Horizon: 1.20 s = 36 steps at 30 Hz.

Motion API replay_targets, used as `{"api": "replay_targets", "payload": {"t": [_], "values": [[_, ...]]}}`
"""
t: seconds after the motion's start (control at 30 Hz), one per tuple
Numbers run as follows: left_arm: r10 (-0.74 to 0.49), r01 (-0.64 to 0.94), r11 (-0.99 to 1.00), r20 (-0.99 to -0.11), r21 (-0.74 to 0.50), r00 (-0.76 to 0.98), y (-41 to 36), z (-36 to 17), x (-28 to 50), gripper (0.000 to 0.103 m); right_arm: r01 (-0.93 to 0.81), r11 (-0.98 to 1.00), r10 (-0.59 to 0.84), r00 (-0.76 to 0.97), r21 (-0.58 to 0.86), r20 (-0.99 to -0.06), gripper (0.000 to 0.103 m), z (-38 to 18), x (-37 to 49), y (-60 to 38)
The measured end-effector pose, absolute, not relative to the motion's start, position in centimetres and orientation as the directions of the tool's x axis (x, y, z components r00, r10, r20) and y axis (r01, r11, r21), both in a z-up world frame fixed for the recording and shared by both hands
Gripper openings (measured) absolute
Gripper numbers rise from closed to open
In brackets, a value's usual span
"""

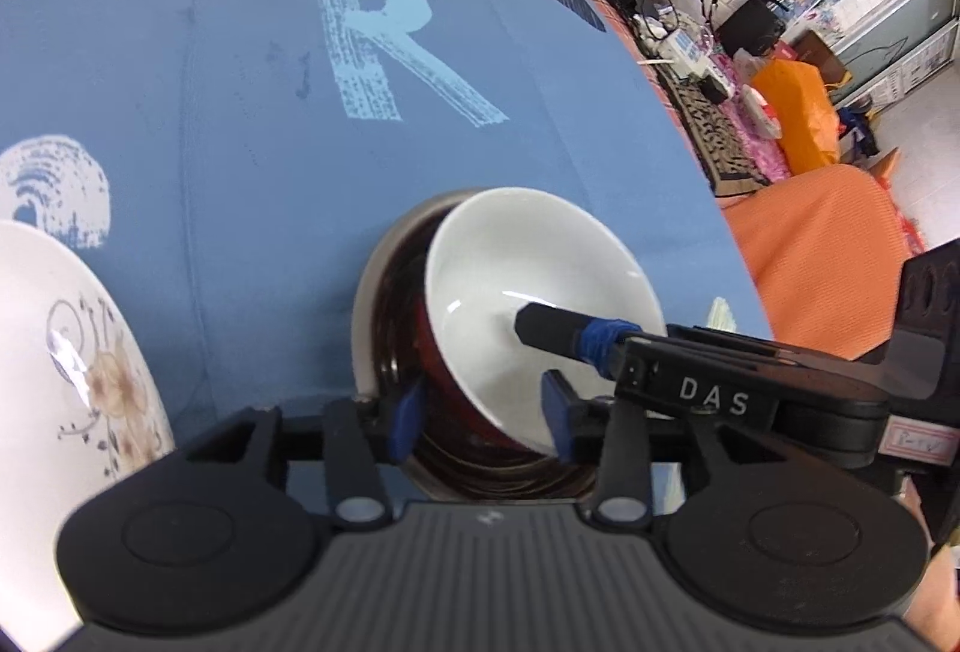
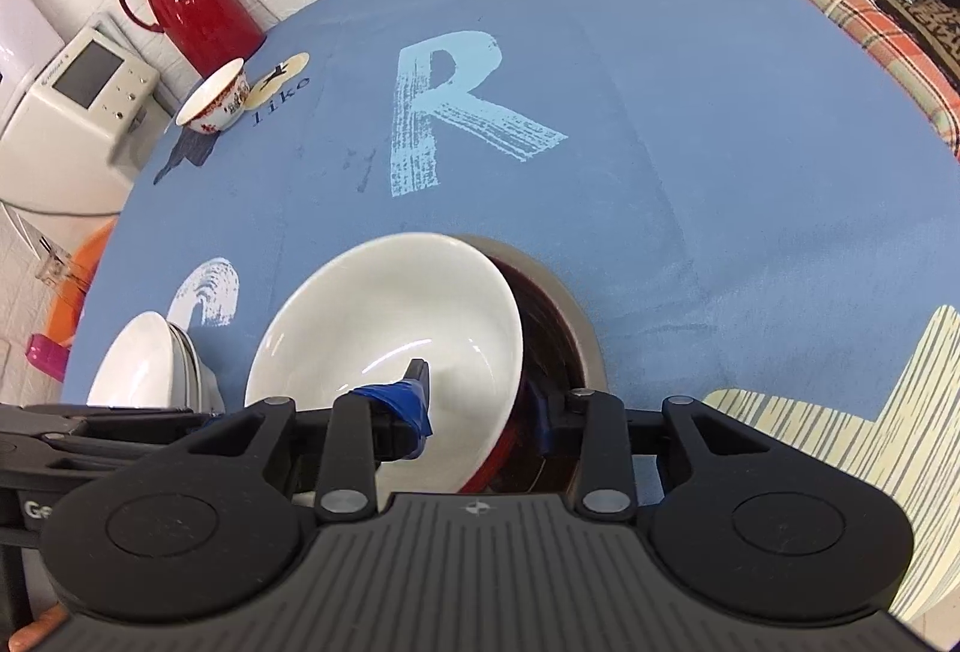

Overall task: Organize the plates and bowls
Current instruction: 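Lift the red bowl and lower it into the steel bowl, open right gripper, then move the right gripper to the small white floral bowl and grasp its rim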

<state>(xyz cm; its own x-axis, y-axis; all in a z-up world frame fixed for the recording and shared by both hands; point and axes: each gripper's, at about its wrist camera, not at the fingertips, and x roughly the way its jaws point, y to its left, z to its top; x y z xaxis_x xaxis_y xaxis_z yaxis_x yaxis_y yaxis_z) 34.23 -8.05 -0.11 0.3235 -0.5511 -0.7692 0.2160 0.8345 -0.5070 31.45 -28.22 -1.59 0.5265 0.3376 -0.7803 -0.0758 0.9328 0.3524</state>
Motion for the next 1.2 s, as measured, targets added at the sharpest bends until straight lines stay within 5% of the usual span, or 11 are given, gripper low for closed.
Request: {"api": "replay_targets", "payload": {"t": [0.07,0.6,0.97,1.2], "values": [[-0.574,0.216,0.819,-0.761,-0.531,0.303,-7.9,0.2,34.3,0.059,-0.067,0.930,0.340,0.526,0.361,-0.780,0.018,-1.3,31.5,-28.4],[-0.503,0.210,0.862,-0.725,-0.461,0.470,-1.0,6.6,34.6,0.062,-0.058,0.938,0.306,0.603,0.343,-0.737,0.021,2.8,33.2,-28.9],[-0.188,-0.152,0.925,-0.766,-0.349,0.614,18.1,6.7,43.5,0.062,-0.226,0.923,0.384,0.523,0.311,-0.761,0.021,4.8,44.3,-16.9],[-0.154,-0.237,0.899,-0.772,-0.369,0.617,24.9,5.8,52.1,0.062,-0.348,0.895,0.425,0.470,0.280,-0.774,0.022,5.3,54.2,-5.5]]}}
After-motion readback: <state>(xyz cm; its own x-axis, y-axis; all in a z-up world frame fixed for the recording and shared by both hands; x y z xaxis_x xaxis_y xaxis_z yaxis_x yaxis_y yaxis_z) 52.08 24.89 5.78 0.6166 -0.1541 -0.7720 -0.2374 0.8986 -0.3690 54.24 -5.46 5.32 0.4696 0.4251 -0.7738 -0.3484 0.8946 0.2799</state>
